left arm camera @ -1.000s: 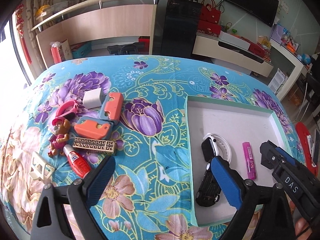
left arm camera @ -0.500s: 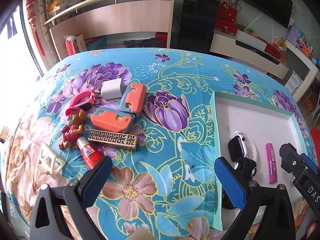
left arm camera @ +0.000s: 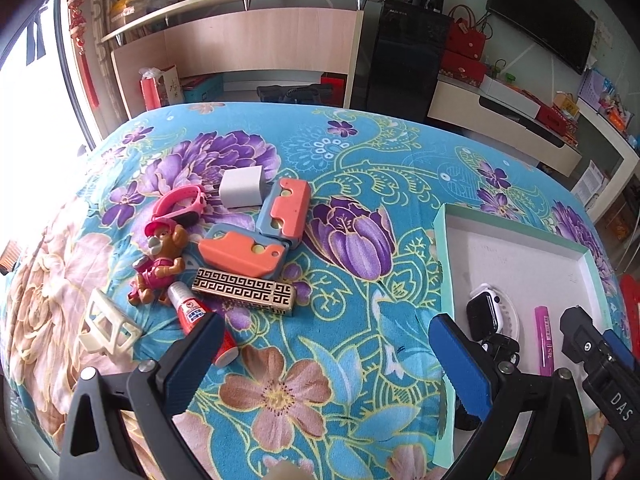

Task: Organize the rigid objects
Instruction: 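Withdraw both open tools from the tray back toward the item pile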

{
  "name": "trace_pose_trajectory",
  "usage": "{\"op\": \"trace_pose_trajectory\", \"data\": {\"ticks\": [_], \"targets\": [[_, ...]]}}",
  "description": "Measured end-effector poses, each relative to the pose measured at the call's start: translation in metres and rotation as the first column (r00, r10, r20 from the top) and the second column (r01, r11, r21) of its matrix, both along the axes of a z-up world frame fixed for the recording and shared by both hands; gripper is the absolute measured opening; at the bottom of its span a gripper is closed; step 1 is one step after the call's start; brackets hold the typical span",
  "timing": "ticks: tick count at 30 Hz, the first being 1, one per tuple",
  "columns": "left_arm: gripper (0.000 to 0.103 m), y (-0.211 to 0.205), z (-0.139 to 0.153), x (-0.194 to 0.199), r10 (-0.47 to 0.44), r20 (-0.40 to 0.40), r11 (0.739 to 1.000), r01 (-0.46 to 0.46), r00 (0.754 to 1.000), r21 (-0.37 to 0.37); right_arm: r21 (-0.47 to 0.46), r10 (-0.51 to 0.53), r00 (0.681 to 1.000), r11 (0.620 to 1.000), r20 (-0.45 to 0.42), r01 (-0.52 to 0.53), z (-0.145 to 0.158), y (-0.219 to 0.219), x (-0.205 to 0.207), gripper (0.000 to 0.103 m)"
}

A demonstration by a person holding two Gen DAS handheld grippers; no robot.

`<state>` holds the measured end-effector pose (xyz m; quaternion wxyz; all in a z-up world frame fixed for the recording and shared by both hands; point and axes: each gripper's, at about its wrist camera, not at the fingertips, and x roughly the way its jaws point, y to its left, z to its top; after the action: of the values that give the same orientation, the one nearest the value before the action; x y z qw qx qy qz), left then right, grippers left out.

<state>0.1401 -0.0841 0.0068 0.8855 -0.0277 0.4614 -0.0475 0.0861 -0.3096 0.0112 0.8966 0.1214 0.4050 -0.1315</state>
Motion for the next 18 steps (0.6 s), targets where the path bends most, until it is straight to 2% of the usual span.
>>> {"op": "trace_pose_trajectory", "data": {"ticks": [5, 9, 14, 18], "targets": [[0.103, 0.001, 0.018, 0.009, -0.022, 0.017, 0.999, 0.023, 1.000, -0.029, 0.006, -0.003, 1.000, 1.000, 0.025, 0.003, 0.004, 0.007, 0.001, 0.103], [0.103, 0.003, 0.028, 0.015, -0.024, 0.036, 0.998, 0.026, 0.999, -0.052, -0.037, 0.011, 0.999, 0.999, 0.048, -0.010, 0.011, 0.019, 0.003, 0.103], [0.103, 0.022, 0.028, 0.020, 0.022, 0.022, 0.990, -0.019, 1.000, -0.141, -0.050, 0.050, 0.996, 0.998, 0.075, -0.046, 0.026, 0.038, 0.009, 0.103], [0.103, 0.042, 0.032, 0.017, 0.076, 0.052, 0.990, -0.069, 0.996, -0.122, -0.021, 0.100, 0.992, 0.995, 0.071, -0.099, 0.029, 0.057, 0.018, 0.103]]}}
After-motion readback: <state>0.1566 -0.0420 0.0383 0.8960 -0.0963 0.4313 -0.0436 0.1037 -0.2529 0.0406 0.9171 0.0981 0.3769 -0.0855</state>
